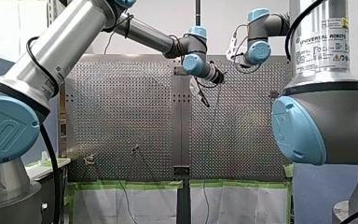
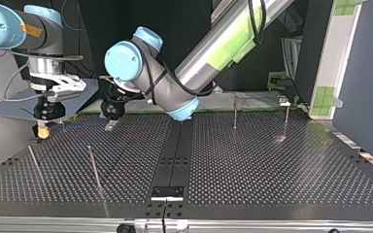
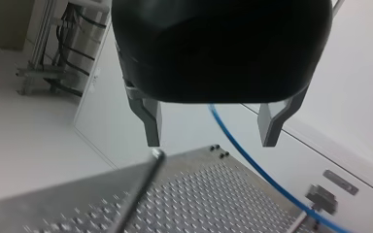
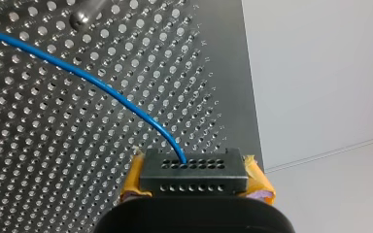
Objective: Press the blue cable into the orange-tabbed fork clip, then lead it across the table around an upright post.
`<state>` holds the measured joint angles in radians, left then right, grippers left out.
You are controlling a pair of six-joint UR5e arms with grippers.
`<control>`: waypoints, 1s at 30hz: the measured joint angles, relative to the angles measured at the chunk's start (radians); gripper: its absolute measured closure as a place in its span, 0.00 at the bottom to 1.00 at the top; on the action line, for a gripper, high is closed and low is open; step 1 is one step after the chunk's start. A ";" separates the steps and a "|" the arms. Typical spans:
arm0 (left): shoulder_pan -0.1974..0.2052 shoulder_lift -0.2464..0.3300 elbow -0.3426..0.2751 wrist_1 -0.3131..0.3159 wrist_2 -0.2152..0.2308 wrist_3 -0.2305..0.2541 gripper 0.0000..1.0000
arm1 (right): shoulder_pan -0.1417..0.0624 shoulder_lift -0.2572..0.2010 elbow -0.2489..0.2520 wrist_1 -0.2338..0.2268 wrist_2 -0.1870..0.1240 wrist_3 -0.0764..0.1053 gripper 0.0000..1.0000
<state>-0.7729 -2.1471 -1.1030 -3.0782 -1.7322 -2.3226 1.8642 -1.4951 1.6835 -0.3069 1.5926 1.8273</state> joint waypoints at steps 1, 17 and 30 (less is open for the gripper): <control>0.001 -0.007 0.000 0.004 0.000 0.000 0.03 | 0.000 0.000 0.000 0.000 0.000 0.000 1.00; 0.022 -0.050 0.009 0.089 -0.089 0.073 0.03 | 0.002 0.001 0.000 0.000 -0.005 0.000 1.00; 0.022 -0.047 0.110 -0.025 -0.225 0.208 0.03 | -0.005 0.001 -0.006 0.000 -0.010 0.000 1.00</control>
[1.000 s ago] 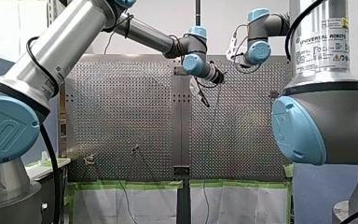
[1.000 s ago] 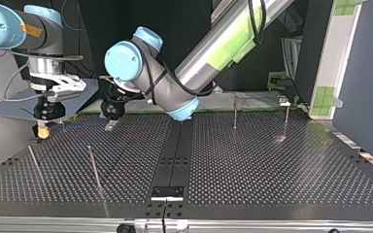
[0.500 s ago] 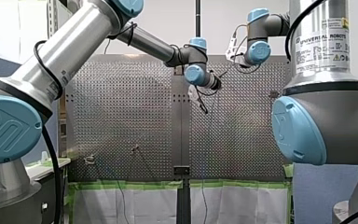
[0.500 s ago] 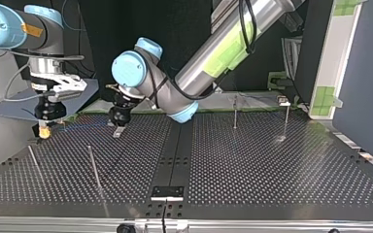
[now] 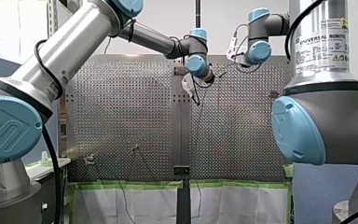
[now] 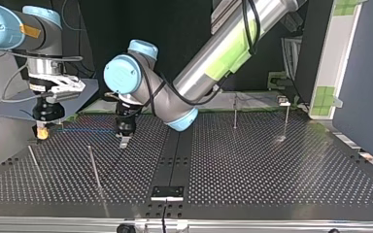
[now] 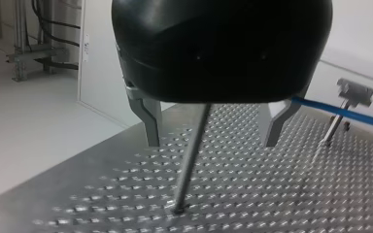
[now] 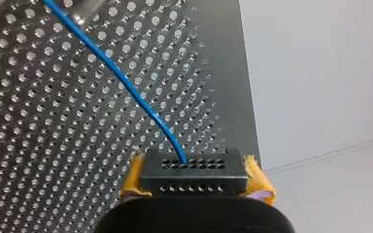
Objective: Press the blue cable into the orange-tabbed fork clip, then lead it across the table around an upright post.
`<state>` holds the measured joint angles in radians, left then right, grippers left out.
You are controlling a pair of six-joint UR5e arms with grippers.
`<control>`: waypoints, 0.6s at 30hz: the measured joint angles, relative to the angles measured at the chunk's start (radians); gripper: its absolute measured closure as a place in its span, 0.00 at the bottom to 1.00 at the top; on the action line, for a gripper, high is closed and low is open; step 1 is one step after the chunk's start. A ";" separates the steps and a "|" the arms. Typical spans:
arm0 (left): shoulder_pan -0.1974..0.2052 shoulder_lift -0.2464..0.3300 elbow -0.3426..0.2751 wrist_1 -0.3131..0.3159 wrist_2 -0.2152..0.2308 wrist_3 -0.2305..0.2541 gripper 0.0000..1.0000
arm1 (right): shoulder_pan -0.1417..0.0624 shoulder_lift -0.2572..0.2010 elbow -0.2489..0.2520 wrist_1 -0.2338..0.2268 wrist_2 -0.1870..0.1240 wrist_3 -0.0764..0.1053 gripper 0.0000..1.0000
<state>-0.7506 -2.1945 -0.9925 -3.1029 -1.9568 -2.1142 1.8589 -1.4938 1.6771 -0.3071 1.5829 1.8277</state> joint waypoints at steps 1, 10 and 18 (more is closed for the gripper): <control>0.000 0.000 0.009 -0.010 -0.009 0.009 0.03 | -0.001 0.000 -0.001 0.000 0.000 0.001 1.00; 0.001 0.002 0.099 -0.094 -0.086 0.099 0.03 | -0.010 0.003 -0.015 0.000 -0.009 0.008 1.00; 0.005 0.002 0.187 -0.109 -0.092 0.188 0.00 | -0.020 0.017 -0.034 0.003 -0.016 0.011 1.00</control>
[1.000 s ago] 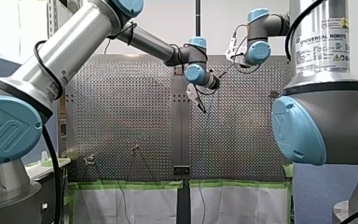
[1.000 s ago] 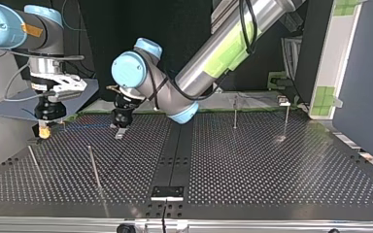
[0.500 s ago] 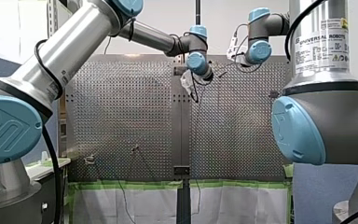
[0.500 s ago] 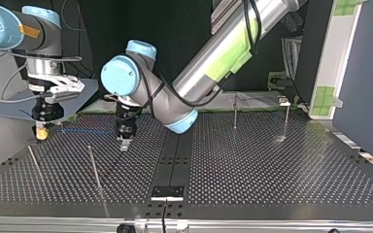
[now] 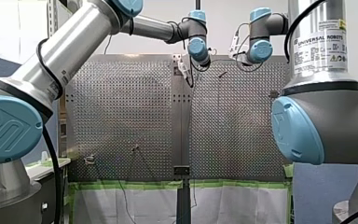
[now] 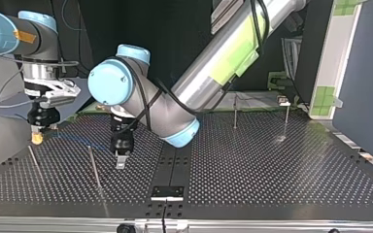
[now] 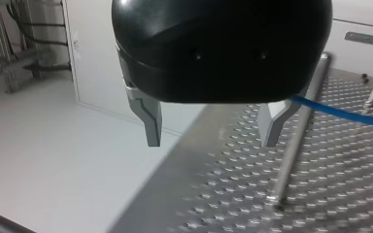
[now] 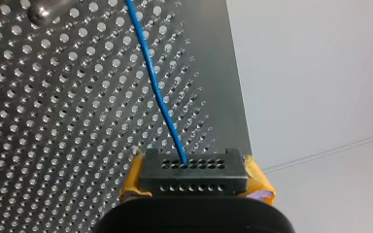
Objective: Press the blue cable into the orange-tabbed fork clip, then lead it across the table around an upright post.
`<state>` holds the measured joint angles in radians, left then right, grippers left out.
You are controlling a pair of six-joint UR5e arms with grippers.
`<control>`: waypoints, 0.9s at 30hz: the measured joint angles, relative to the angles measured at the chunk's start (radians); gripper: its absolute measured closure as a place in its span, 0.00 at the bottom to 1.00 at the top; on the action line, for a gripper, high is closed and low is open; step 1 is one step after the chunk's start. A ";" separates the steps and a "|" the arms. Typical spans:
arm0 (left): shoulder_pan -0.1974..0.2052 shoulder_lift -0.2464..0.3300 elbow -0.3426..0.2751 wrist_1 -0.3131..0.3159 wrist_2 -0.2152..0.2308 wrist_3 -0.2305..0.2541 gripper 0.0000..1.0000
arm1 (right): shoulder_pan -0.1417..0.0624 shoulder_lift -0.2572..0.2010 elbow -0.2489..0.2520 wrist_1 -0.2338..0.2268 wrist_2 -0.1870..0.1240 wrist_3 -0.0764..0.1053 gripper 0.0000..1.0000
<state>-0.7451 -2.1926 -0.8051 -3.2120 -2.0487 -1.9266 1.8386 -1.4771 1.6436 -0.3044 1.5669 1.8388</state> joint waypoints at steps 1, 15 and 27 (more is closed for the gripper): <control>0.002 0.000 0.010 0.000 0.001 0.010 0.00 | -0.003 0.002 -0.002 0.000 0.000 0.002 1.00; 0.037 -0.001 0.092 -0.017 0.073 0.168 0.00 | -0.043 0.040 -0.070 0.013 -0.019 0.014 1.00; 0.068 -0.002 0.092 -0.018 0.130 0.232 0.00 | -0.073 0.077 -0.146 0.024 -0.043 0.025 1.00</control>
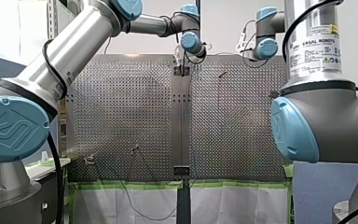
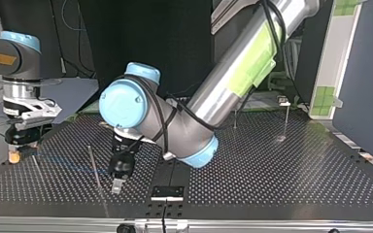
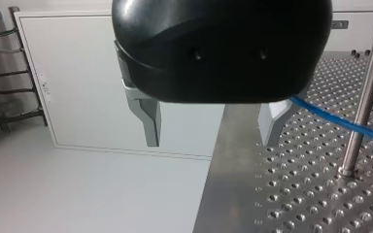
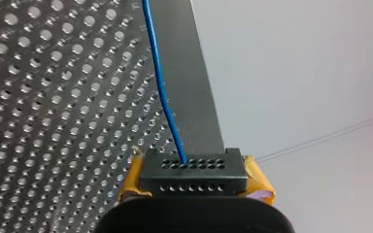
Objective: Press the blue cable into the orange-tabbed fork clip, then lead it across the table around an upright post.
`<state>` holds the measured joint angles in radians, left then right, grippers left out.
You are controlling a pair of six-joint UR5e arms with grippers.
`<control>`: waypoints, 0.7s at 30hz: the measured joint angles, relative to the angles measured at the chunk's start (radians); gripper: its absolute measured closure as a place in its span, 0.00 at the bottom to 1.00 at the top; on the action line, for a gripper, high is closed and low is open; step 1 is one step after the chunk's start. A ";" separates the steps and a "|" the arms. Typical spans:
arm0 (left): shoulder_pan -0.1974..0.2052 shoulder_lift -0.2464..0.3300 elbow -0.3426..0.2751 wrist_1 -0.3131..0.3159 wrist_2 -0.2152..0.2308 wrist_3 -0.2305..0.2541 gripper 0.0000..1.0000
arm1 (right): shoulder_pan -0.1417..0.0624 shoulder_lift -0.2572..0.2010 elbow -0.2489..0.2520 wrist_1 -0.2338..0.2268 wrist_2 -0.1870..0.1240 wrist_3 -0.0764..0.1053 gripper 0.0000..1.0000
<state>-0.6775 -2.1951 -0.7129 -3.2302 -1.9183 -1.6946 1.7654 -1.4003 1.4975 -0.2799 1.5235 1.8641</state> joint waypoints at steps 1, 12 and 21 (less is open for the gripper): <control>0.003 0.000 0.000 0.000 0.003 -0.001 0.00 | -0.002 0.006 -0.008 0.001 -0.003 0.001 1.00; 0.036 -0.005 0.000 0.002 0.045 -0.035 0.00 | -0.025 0.058 -0.074 0.005 -0.019 0.009 1.00; 0.060 -0.031 0.000 0.000 0.082 -0.051 0.00 | -0.040 0.105 -0.123 0.008 -0.025 0.011 1.00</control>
<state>-0.6171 -2.2261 -0.7130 -3.2301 -1.8360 -1.7455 1.7254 -1.2955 1.3746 -0.2718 1.4988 1.8748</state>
